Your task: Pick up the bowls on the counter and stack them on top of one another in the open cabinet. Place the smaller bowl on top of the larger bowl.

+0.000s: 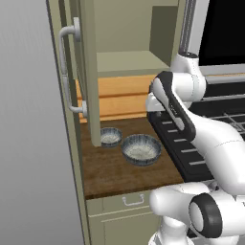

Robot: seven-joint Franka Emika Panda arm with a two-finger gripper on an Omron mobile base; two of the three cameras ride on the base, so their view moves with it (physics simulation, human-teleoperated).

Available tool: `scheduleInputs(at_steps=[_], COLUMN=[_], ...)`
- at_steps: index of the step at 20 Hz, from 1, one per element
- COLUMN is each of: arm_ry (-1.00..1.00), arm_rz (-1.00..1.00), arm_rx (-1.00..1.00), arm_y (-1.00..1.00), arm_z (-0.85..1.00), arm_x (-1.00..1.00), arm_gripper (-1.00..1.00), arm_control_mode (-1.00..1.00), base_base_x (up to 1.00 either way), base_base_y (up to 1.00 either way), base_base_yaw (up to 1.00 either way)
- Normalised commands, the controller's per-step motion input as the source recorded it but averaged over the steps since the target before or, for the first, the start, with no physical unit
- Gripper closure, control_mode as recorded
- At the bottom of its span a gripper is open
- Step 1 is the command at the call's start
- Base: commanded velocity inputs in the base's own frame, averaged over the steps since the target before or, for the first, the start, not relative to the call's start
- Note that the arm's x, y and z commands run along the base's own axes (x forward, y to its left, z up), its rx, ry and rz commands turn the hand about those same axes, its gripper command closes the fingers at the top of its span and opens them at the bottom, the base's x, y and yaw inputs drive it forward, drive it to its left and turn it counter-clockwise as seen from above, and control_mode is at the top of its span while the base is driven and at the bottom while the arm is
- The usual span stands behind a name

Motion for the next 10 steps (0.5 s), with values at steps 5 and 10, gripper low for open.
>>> scheduleInputs(at_steps=[5, 10], arm_ry=[0.06, 0.30], arm_rz=[-0.01, -0.06], arm_rx=[0.00, 0.16], arm_y=[0.01, 0.37], arm_z=[-0.24, -0.91], arm_x=[-0.30, 0.17], arm_gripper=[-1.00, -1.00], arm_control_mode=[-1.00, -1.00], base_base_x=[0.00, 0.00], base_base_y=[0.00, 0.00], base_base_yaw=[0.00, 0.00])
